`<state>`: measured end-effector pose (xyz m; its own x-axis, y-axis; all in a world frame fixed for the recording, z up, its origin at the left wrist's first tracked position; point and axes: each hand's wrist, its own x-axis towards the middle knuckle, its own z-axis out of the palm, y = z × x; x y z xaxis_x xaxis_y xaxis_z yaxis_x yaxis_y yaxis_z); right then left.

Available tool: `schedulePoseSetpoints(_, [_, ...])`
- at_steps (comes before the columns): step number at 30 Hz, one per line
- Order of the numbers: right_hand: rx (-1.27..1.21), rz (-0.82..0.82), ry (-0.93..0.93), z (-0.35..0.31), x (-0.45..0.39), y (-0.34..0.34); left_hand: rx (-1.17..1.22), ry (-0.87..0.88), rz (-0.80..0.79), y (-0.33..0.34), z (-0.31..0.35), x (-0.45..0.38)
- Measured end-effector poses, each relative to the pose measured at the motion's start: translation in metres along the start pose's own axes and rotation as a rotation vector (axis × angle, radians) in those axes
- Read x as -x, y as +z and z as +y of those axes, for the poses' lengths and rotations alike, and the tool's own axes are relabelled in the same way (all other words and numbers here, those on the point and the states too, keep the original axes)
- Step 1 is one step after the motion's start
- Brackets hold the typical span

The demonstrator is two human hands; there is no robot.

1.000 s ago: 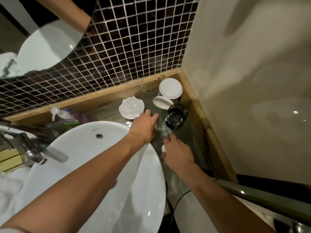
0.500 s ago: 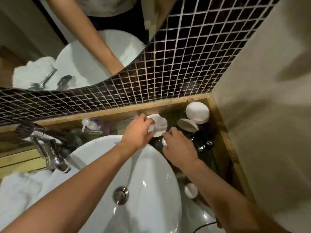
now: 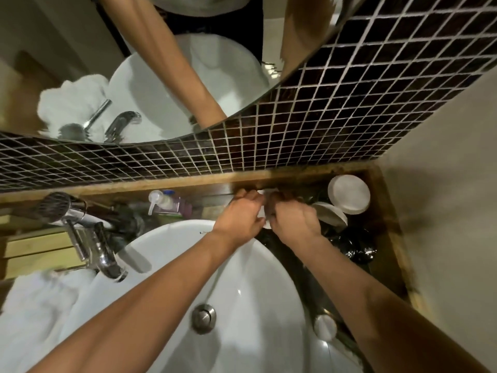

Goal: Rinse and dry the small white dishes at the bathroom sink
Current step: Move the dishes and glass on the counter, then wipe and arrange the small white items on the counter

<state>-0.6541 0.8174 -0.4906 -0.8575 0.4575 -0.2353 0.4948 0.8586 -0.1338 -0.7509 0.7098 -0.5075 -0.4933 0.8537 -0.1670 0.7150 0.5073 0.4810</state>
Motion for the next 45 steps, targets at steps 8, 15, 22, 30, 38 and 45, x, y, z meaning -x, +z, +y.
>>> schedulePoseSetpoints(8, [0.015, 0.03, 0.003, -0.002, 0.007, -0.009, -0.085, 0.009, 0.04, -0.007, 0.006, 0.007])
schedulePoseSetpoints(15, [0.036, 0.041, 0.003, 0.0, 0.037, -0.025, -0.11, 0.062, 0.07, -0.018, 0.019, 0.034])
schedulePoseSetpoints(22, [0.031, -0.007, 0.035, 0.011, 0.102, -0.019, -0.16, 0.121, 0.039, -0.013, 0.048, 0.067])
schedulePoseSetpoints(30, [-0.025, -0.006, 0.207, 0.019, 0.182, 0.013, -0.247, 0.349, -0.029, 0.014, 0.089, 0.107])
schedulePoseSetpoints(38, [-0.076, -0.082, 0.301, 0.024, 0.229, 0.046, -0.276, 0.446, -0.148, 0.049, 0.112, 0.125])
schedulePoseSetpoints(45, [-0.011, -0.102, 0.316, 0.027, 0.232, 0.059, -0.32, 0.468, -0.148, 0.054, 0.114, 0.124])
